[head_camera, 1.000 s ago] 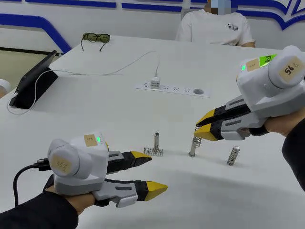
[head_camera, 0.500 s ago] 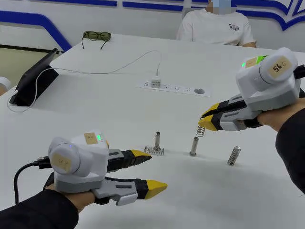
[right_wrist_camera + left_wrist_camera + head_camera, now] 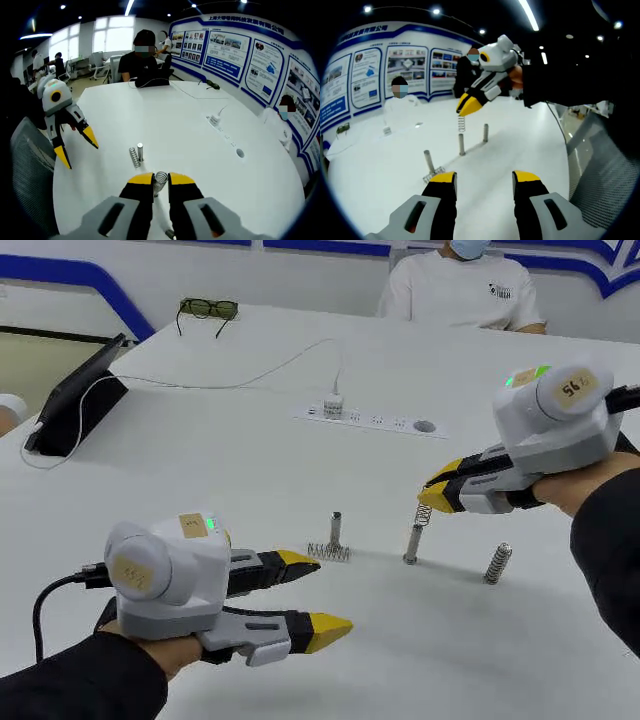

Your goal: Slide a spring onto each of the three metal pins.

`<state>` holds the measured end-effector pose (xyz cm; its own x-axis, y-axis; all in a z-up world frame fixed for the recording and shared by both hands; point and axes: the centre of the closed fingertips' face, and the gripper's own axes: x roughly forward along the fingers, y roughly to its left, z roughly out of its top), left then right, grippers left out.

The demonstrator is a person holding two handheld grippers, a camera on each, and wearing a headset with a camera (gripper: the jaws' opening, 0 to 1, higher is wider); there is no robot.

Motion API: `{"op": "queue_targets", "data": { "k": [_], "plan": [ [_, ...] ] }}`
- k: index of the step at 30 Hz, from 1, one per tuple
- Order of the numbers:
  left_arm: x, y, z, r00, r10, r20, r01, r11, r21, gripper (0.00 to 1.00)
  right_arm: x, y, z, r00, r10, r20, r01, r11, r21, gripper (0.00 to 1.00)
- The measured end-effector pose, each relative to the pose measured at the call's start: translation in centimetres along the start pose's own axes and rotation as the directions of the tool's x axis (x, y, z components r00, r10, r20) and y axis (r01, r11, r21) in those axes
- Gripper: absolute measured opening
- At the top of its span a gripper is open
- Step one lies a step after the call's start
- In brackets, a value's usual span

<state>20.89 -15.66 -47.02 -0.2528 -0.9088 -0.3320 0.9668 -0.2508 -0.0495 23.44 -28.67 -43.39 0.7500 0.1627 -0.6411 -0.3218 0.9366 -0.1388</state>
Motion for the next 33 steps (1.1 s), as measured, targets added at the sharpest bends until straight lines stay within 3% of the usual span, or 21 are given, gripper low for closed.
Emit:
{"op": "queue_targets", "data": {
  "k": [33],
  "plan": [
    [-0.1,0.1,-0.4,0.9998,0.009,-0.017,-0.009,1.0,-0.008,0.44,2.0,0.3,-1.9,0.9999,0.01,-0.013,-0.01,1.0,0.024,0.12]
  ]
}}
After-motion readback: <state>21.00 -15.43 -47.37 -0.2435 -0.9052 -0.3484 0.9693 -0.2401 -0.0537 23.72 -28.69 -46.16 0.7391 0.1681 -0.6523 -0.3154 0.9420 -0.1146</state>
